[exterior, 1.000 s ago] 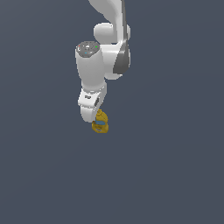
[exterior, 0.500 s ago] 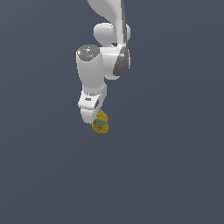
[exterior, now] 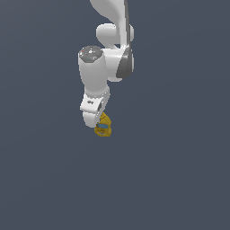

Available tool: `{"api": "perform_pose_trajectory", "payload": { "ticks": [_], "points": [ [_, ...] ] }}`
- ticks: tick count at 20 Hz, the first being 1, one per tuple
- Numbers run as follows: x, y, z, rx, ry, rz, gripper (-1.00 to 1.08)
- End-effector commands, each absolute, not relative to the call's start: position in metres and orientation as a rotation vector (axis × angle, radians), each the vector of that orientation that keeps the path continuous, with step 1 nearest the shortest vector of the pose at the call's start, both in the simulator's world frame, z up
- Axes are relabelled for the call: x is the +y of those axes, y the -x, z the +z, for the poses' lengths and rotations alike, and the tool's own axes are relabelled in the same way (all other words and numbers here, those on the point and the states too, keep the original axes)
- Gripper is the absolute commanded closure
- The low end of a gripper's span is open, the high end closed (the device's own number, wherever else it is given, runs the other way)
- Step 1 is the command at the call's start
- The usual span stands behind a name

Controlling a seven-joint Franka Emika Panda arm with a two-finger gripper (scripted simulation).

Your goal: Pick up the object and move it to a goal position.

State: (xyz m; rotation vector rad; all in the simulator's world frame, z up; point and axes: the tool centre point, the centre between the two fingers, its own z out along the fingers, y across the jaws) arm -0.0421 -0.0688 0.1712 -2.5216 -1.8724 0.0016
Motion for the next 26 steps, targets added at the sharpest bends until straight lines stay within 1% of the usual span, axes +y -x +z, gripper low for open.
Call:
{"api": "perform_pose_trajectory", "payload": {
  "ticks": [1, 9, 26],
  "points": [
    [-0.068, 0.038, 0.172, -1.874, 2.522, -0.001, 1.08],
    [-0.061, 0.010, 0.179, -1.874, 2.522, -0.001, 1.08],
    [-0.038, -0.081, 0.200, -1.873, 2.522, -0.001, 1.08]
  ]
}}
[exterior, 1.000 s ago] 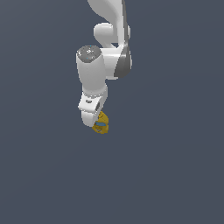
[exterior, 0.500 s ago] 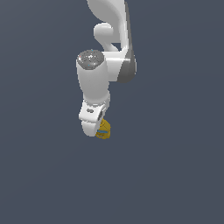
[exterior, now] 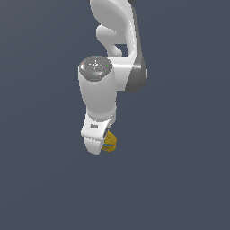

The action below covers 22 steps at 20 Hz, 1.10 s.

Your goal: Pick up the object and move it to a goal position.

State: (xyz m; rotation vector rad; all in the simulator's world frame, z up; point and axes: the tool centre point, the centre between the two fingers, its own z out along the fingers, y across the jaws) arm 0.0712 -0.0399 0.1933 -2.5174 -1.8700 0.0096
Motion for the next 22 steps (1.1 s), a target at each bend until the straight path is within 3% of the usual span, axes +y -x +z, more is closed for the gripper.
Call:
{"api": "perform_pose_trajectory", "payload": {
  "ticks": [1, 11, 22],
  "points": [
    [-0.037, -0.085, 0.201, -1.873, 2.522, -0.001, 1.08],
    [-0.028, -0.125, 0.211, -1.873, 2.522, -0.001, 1.08],
    [-0.024, -0.143, 0.215, -1.873, 2.522, 0.000, 1.08]
  ]
}}
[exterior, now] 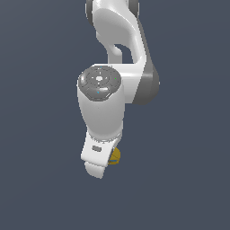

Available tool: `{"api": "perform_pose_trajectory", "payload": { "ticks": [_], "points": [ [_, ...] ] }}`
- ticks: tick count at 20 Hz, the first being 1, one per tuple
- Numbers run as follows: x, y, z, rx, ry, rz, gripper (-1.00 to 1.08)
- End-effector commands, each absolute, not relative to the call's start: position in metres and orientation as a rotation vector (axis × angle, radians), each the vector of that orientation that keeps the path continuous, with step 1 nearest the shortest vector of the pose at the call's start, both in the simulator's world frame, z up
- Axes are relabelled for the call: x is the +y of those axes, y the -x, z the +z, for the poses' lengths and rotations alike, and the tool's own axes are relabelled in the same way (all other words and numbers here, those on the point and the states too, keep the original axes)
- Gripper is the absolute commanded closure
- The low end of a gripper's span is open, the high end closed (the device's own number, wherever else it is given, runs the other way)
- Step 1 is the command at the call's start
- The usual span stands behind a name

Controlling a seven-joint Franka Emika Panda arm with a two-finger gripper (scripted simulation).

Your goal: Pick up the object and move it to a goal position.

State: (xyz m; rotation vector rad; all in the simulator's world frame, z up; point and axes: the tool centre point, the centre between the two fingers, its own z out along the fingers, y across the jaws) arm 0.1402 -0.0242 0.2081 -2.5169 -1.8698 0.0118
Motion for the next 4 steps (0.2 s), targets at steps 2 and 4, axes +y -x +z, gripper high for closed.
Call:
{"api": "perform_pose_trajectory", "payload": {
  "ticks": [2, 4],
  "points": [
    [-0.0239, -0.1444, 0.2148, -1.873, 2.522, 0.000, 1.08],
    [-0.0238, -0.1448, 0.2148, -1.873, 2.522, 0.000, 1.08]
  ]
}}
